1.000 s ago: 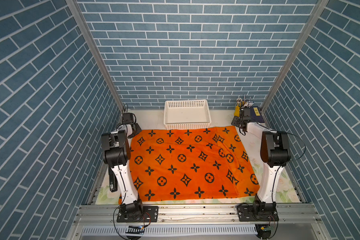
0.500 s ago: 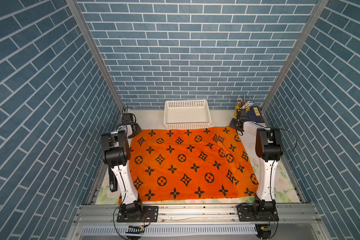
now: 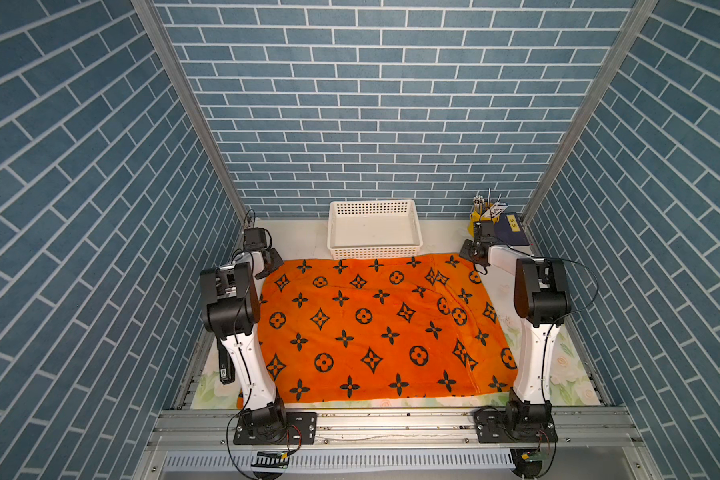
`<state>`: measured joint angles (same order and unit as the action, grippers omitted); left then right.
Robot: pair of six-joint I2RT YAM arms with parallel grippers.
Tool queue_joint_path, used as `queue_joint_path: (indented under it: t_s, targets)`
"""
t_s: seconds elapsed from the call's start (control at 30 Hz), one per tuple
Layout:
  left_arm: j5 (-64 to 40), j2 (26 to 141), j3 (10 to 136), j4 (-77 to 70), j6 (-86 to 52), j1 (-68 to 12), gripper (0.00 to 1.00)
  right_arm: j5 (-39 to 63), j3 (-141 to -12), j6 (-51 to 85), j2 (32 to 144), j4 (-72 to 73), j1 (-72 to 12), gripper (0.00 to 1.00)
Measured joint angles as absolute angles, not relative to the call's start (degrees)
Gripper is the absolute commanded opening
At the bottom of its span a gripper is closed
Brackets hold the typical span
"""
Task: Roll up the pillowcase
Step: Fold the pillowcase at the center of the board.
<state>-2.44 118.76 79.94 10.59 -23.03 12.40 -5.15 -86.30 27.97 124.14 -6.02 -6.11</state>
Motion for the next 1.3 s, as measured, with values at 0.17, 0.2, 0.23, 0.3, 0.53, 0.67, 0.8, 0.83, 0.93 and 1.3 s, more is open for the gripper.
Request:
queue_joint_path:
  t_s: [0.17, 0.2, 0.23, 0.3, 0.53, 0.67, 0.8, 0.83, 0.93, 1.3]
  targets:
    - [-1.78, 111.55, 77.65, 10.31, -23.64, 12.38, 0.0, -3.68, -79.79, 26.48, 114.45, -2.11, -4.56, 0.0]
    - [-1.58, 110.02, 76.97, 10.2, -23.7, 12.38, 0.0, -3.33, -78.0, 26.26, 112.05, -1.17, -3.97, 0.0]
    - [-1.5, 108.16, 76.44, 10.17, -23.79, 12.38, 0.0, -2.98, -76.2, 25.87, 109.54, -0.36, -3.31, 0.0]
    - [-1.48, 105.14, 75.79, 10.15, -24.01, 12.38, 0.0, -2.52, -74.0, 25.17, 105.56, 0.75, -2.02, 0.0]
    - [-2.83, 100.03, 76.29, 8.27, -25.87, 12.34, 0.0, -1.43, -73.76, 22.81, 100.66, 4.54, 0.75, 0.0]
    - [-3.42, 100.09, 78.74, 8.67, -26.48, 12.34, 0.0, -0.25, -75.46, 21.8, 100.71, 4.29, 1.61, 0.0]
    - [-4.1, 99.9, 80.47, 8.12, -26.61, 12.27, 0.0, 0.43, -77.43, 20.67, 100.71, 4.93, 2.0, 0.0]
    - [-4.12, 99.74, 80.4, 7.81, -26.61, 12.29, 0.0, 0.54, -77.43, 20.49, 100.68, 5.37, 2.02, 0.0]
    - [-4.21, 99.44, 79.9, 7.35, -26.61, 12.27, 0.0, 1.02, -77.19, 19.49, 100.68, 5.87, 2.09, 0.0]
    - [-3.62, 94.28, 73.82, 5.1, -27.4, 12.27, 0.0, 1.26, -68.71, 17.76, 96.75, 9.23, 2.68, 0.0]
